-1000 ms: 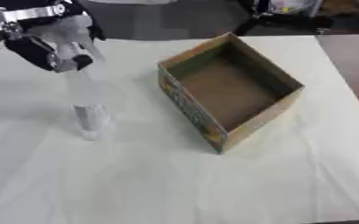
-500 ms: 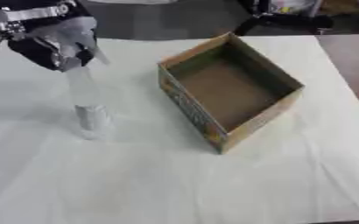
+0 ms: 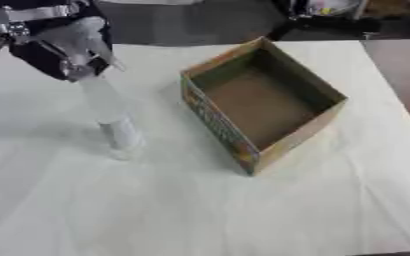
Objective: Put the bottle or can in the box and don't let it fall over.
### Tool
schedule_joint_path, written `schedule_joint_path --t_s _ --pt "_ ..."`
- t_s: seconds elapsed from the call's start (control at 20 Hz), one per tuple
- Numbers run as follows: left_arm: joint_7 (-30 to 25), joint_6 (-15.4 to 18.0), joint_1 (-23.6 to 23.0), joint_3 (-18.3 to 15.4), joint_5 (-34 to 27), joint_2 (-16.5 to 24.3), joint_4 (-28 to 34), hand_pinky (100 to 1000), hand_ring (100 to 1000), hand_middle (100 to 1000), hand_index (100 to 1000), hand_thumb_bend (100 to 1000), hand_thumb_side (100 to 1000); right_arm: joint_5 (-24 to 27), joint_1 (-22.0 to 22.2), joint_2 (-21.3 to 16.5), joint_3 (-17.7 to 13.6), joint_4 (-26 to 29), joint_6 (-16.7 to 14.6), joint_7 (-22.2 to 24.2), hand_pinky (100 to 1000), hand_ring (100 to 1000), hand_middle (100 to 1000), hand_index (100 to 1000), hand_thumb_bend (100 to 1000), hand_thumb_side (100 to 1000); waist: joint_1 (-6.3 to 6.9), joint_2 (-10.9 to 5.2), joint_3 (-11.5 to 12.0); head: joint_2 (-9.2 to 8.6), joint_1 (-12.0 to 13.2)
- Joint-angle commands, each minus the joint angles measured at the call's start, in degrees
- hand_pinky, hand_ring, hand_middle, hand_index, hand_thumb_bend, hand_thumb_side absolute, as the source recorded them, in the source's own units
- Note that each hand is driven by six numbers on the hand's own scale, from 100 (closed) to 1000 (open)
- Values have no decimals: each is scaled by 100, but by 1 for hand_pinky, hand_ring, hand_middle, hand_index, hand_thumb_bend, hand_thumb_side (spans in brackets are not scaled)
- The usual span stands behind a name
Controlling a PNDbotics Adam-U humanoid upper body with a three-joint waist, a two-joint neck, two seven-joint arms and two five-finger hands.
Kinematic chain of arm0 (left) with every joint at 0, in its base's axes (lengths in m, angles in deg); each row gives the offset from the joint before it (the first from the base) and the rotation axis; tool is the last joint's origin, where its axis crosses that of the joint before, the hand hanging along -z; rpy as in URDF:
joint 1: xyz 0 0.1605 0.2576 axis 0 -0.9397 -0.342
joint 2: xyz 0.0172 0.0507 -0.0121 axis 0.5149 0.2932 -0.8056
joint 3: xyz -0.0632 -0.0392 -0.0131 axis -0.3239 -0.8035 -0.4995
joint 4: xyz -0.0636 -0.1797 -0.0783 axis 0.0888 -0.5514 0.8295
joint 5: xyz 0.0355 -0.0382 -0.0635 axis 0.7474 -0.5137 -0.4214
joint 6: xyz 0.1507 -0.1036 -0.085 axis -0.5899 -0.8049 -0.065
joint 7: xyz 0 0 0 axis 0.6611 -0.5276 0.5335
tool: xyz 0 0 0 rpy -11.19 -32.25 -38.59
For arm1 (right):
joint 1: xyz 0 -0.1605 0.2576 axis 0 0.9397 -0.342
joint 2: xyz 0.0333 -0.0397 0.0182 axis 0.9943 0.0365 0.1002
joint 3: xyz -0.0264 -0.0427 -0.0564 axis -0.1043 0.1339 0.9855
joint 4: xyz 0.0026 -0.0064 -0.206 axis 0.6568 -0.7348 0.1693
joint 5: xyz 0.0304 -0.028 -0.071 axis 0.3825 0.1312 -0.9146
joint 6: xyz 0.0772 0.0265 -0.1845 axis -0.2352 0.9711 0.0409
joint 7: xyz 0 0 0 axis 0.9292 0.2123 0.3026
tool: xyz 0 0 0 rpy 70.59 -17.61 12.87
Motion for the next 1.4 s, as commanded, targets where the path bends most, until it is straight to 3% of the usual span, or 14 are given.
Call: schedule_joint_path --t_s 0.05,0.55,1.1,1.4 --pt "-1193 1134 138 -150 41 132 23 100 100 100 185 227 100 40 -23 -100 -67 41 5 -18 728 1000 907 985 100 402 -3 -130 -1 -8 -18" --pt "-1193 1010 254 -134 -10 161 108 100 100 100 162 276 100 68 -25 -145 -74 41 20 -35 728 1000 907 985 100 404 32 -189 8 52 -25" --pt "-1193 762 312 -121 -363 204 243 100 100 100 162 256 100 101 -30 -190 -78 48 35 -60 729 1000 905 984 100 402 55 -242 -21 79 -43" --pt "-1193 658 467 -155 -482 223 316 100 100 100 165 333 100 109 -30 -242 -81 59 53 -85 730 1000 903 982 100 404 101 -300 -17 117 -72"
